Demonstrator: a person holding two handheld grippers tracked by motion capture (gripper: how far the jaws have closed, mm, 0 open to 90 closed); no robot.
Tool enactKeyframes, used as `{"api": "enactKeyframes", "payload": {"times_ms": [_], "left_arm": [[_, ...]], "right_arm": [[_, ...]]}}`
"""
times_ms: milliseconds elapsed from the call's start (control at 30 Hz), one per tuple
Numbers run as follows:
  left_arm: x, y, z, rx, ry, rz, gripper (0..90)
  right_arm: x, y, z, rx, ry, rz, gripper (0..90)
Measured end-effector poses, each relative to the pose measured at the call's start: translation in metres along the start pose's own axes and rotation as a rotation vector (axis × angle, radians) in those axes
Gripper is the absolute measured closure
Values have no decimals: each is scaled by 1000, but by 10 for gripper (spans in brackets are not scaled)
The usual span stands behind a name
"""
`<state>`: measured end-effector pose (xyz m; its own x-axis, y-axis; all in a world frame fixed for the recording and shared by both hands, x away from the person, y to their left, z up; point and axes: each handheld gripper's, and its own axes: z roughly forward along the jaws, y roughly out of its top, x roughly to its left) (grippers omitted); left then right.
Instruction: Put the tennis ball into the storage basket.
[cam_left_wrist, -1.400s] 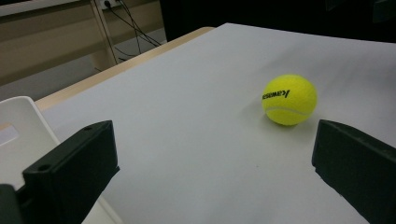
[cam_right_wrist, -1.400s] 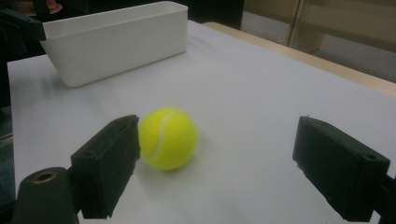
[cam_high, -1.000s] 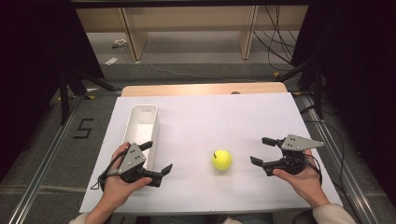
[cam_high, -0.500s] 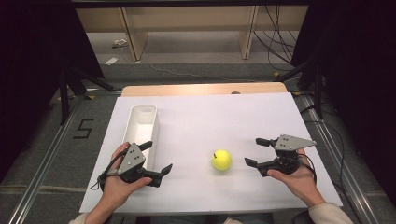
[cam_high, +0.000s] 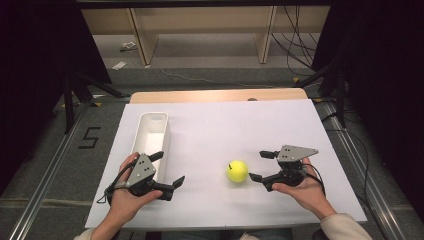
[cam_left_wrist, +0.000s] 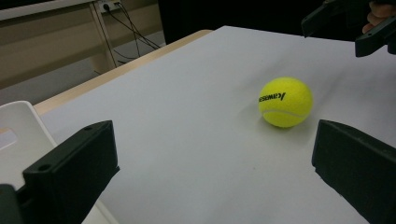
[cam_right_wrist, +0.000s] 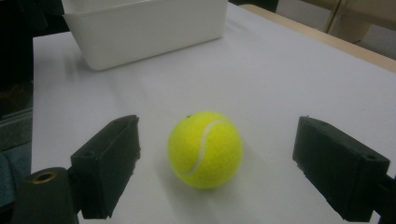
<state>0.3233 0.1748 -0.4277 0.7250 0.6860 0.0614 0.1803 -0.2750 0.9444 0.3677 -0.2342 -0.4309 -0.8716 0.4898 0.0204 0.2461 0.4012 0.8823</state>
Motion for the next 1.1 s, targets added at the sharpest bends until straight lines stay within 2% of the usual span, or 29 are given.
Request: {"api": "enactKeyframes", "payload": {"times_ms": [200,467,667,800,1100], "left_arm": [[0,0,0,-2,-2,0,0],[0,0,0,-2,-2,1,0],[0,0,0,-3,-2,1,0],[0,0,0,-4,-2,2,0],[0,0,0,-3,-4,2,0]], "right_arm": [[2,3,10,9,11,-8,154],[4,5,29,47,45,-19,155],[4,7,41,87,50,-25,155],[2,7,48,104,48,-15,155],[3,7,60,136,61,-24,155]]}}
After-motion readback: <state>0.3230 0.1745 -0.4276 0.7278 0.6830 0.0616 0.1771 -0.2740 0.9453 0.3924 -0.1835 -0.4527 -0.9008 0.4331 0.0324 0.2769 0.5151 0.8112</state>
